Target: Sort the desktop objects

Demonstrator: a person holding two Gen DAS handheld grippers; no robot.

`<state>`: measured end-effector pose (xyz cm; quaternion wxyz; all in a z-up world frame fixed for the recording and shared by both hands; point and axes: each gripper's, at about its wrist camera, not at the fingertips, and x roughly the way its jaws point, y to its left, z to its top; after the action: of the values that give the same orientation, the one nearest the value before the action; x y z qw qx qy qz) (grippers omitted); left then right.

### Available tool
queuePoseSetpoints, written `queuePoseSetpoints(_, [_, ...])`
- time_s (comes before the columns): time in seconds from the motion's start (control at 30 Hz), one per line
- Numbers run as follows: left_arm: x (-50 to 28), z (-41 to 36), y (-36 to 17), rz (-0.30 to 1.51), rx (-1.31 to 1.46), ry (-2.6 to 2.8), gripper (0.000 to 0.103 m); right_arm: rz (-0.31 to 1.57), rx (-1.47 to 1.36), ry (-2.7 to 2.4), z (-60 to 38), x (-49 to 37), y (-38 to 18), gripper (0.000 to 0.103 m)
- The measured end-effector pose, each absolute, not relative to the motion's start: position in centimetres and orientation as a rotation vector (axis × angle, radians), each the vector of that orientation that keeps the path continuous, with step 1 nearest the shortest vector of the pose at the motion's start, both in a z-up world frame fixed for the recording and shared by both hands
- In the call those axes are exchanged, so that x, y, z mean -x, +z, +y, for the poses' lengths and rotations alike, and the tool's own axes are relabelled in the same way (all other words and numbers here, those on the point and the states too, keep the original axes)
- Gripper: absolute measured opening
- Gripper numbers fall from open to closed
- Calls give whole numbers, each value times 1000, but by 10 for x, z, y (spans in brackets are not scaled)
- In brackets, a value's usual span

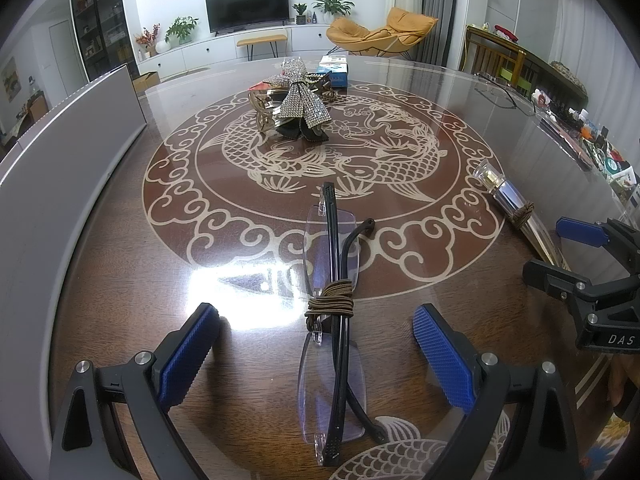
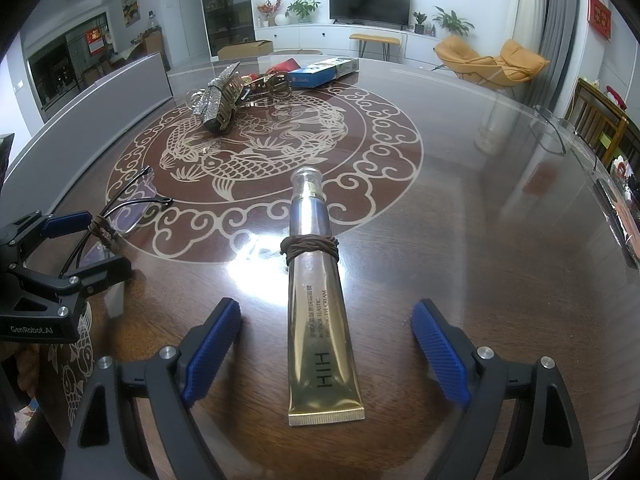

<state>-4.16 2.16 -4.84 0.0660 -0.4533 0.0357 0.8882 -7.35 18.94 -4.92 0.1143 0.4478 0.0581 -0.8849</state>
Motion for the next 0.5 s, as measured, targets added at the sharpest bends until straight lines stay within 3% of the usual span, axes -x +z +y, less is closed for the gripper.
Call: queuePoseSetpoints(0.5, [36,18,-49,129,1368,2651,99,149,-1305,-2588,191,72,-49,88])
